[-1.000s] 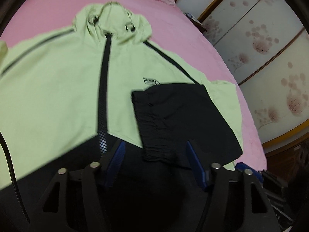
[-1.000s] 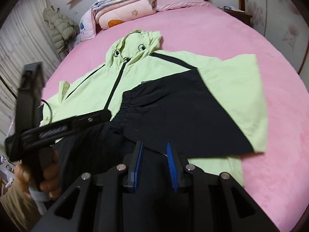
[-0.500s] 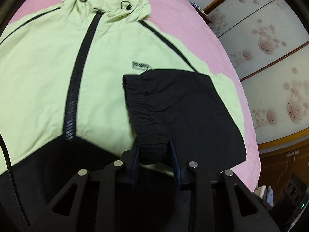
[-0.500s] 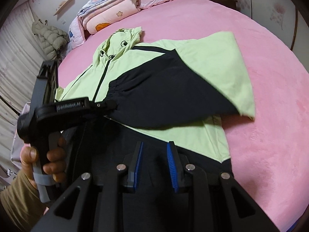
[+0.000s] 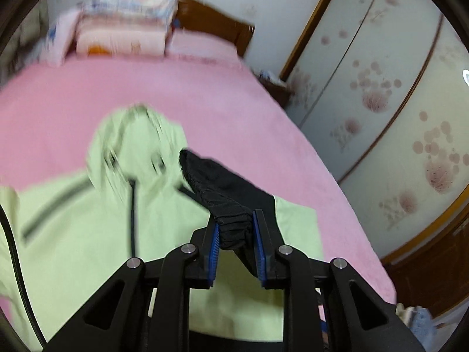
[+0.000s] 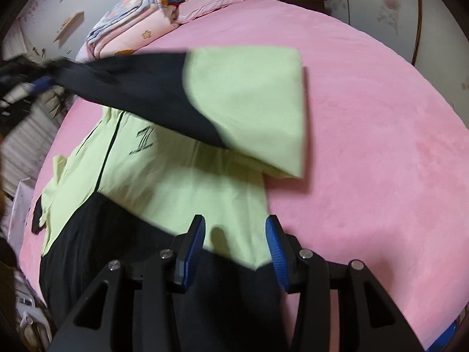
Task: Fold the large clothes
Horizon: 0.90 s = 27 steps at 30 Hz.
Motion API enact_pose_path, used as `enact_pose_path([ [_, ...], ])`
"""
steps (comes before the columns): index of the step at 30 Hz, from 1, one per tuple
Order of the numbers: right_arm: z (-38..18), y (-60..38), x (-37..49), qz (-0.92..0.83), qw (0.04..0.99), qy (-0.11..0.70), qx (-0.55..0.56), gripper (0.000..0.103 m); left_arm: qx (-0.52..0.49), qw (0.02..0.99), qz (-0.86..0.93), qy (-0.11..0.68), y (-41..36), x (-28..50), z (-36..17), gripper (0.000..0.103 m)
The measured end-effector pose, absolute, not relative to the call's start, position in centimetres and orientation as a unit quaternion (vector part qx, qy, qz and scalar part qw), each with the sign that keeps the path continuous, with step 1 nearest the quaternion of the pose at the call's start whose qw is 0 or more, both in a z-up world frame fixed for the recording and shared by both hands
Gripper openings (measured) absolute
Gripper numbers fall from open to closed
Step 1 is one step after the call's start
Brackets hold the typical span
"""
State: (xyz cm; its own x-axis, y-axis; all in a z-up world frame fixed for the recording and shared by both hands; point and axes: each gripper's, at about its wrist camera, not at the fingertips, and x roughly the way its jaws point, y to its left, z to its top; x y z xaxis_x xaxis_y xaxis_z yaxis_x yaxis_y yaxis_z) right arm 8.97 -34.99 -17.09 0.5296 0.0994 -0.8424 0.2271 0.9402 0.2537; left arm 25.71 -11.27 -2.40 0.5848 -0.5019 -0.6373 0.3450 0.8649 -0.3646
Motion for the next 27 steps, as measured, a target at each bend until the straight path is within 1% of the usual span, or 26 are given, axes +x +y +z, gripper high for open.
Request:
enact_pose_path([
  [4,-17.3,-35.0,12.1,-0.051,0.863,0.477,0.156,0.043,-0.081,0.908,-0.203,0.359,-8.4,27.1,0.0,0.019],
  [8,-17.5,-34.3,16.0,-0.061,0.867,0.474,0.141,0.043,-0.088,0.917,-0.165,0.351,-4.3,28.4,-0.8,0.019],
  [11,-17.8,-33.4,17.7,-0.073,0.868,0.475,0.125,0.043,-0.101,0.912,-0.135,0.373,-1.1,29.9,-3.9,0.019],
  [12,-18.0,-33.1,18.0,-0.080,0.868,0.477,0.117,0.039,-0.107,0.909,-0.128,0.383,-0.3,30.3,-5.2,0.019],
  [13,-18.3,-32.6,18.2,-0.086,0.866,0.481,0.104,0.032,-0.110,0.903,-0.114,0.399,0.9,30.7,-7.1,0.019],
  [14,-18.5,-32.1,18.2,-0.090,0.864,0.486,0.091,0.031,-0.109,0.899,-0.104,0.411,1.7,30.8,-8.5,0.019],
  [18,-18.8,-30.8,17.9,-0.093,0.861,0.498,0.050,0.032,-0.107,0.870,-0.062,0.477,4.4,31.5,-15.9,0.019],
  [20,-18.4,-30.2,17.3,-0.091,0.861,0.499,0.034,0.034,-0.099,0.856,-0.047,0.506,5.1,31.4,-19.4,0.021],
  [22,-18.2,-30.0,16.8,-0.082,0.859,0.504,0.032,0.038,-0.079,0.856,-0.044,0.508,4.9,30.7,-21.0,0.022],
  [24,-18.0,-30.4,16.0,-0.071,0.857,0.508,0.037,0.038,-0.062,0.864,-0.049,0.497,4.5,29.9,-20.9,0.024],
  [27,-17.3,-31.2,14.9,-0.054,0.853,0.516,0.063,0.038,-0.049,0.863,-0.054,0.500,4.5,30.0,-20.5,0.026],
])
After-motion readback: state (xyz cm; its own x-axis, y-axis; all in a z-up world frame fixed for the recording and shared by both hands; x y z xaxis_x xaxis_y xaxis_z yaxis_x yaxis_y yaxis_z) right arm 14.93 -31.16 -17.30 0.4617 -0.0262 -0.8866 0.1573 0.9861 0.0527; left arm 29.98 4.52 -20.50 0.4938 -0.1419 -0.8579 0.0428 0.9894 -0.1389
